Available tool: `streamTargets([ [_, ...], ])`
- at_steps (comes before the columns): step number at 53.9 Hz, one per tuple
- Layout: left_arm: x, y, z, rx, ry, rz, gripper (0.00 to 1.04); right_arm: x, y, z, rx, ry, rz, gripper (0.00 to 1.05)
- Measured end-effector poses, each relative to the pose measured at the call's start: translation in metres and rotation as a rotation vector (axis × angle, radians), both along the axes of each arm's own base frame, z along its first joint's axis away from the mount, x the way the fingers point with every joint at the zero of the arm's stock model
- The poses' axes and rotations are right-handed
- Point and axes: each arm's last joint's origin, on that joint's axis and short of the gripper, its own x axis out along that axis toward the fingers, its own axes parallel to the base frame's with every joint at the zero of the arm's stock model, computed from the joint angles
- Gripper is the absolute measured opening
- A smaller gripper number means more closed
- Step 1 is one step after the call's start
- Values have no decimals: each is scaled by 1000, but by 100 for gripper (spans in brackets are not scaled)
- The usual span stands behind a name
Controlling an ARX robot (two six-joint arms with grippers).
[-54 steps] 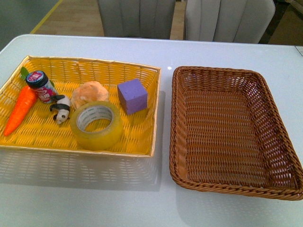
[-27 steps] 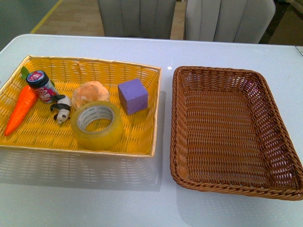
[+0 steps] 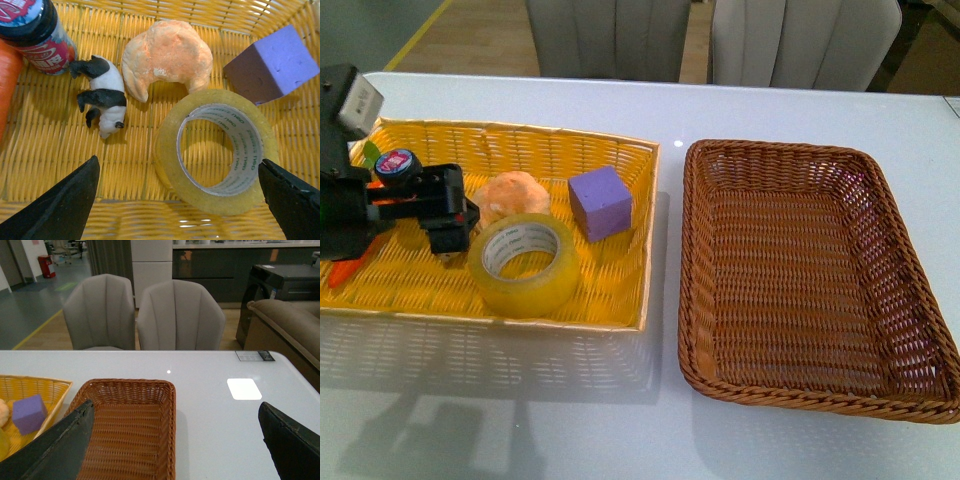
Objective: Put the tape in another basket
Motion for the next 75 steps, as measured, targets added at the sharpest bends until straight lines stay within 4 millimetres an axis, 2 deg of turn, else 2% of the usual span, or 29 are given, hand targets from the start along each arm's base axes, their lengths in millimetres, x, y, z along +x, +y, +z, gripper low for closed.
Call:
streamTargets([
  [21,22,-7,-39,49,88,21,96,0,0,0,0,0,-1,96],
  [44,33,-13,-61,73,133,17,95,0,0,0,0,0,0,96],
  [68,40,-19,-63,71,139,20,29,0,0,0,0,0,0,96],
  [72,40,-20,-62,71,136,28,20,0,0,0,0,0,0,96],
  [75,40,-20,-60,67,133,30,17,0,0,0,0,0,0,96],
])
